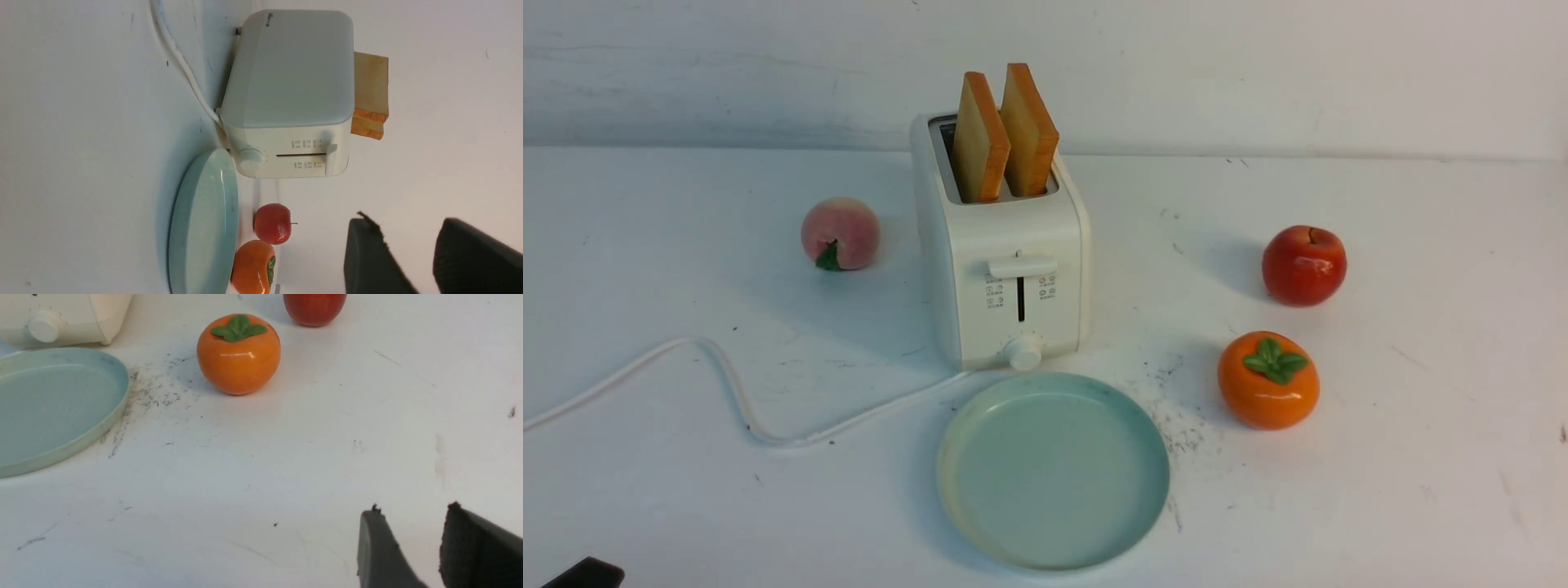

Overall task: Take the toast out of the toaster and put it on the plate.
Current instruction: Use the right arm to take out a slice of bread

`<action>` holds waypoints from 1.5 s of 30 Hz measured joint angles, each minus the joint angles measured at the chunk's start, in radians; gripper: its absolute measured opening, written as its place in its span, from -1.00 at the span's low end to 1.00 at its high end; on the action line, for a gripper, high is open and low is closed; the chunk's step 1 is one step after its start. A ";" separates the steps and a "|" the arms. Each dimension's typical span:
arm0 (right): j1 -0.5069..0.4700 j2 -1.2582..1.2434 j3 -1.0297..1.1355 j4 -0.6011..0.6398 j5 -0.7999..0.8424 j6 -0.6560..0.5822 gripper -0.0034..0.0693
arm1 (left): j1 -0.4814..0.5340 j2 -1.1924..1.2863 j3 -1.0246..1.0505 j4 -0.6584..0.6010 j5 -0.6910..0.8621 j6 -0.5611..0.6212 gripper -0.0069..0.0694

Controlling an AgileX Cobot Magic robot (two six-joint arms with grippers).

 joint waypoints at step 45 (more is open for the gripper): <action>0.011 0.019 -0.086 0.611 -0.454 0.444 -0.62 | 0.000 0.000 0.000 -0.015 -0.062 0.023 -0.20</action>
